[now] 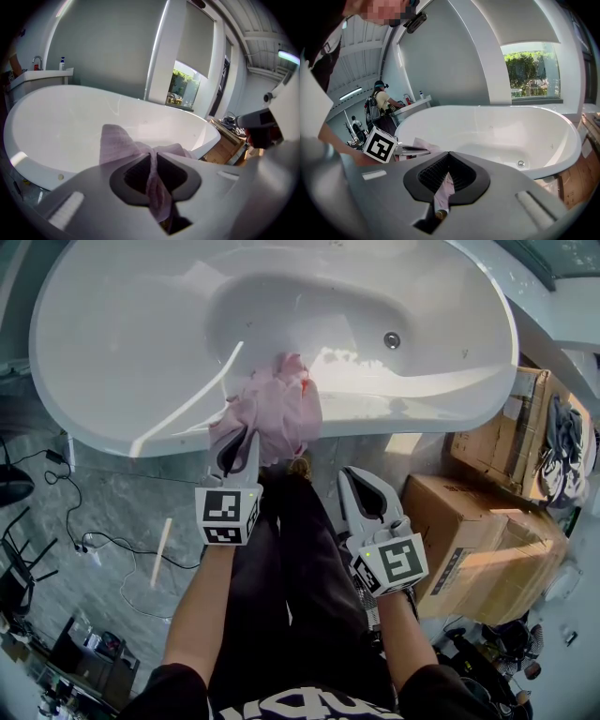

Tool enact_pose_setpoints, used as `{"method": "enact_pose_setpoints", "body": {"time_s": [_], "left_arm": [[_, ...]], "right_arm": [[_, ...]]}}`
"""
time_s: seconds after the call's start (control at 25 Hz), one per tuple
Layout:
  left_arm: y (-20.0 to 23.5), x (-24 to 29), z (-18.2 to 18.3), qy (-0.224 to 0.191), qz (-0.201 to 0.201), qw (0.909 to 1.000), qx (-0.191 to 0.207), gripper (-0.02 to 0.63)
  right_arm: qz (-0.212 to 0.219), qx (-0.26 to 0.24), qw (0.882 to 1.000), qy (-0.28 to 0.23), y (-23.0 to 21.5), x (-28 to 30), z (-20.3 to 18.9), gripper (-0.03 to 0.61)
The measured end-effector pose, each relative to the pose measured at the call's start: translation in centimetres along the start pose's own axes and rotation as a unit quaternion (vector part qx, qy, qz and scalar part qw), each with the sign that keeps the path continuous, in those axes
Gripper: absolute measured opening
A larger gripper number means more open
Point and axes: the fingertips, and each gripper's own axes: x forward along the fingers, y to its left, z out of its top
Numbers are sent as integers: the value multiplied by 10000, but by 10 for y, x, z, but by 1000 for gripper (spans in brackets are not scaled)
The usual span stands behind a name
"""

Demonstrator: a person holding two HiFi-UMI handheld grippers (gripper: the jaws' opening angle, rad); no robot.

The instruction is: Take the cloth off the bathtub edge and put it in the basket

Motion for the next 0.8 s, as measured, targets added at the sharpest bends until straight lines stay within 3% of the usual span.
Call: {"method": "enact_pose_setpoints", "body": {"time_s": [0.36,0.8], "left_arm": [[-3,-22,15,-79,-183,9997,145,38],[-32,-81,97,-504,-608,9965,258,38]], "right_arm": [[-71,-41,10000,-29,0,-8,12,9],[-26,-176,9996,-201,16,-31,58,9]]}}
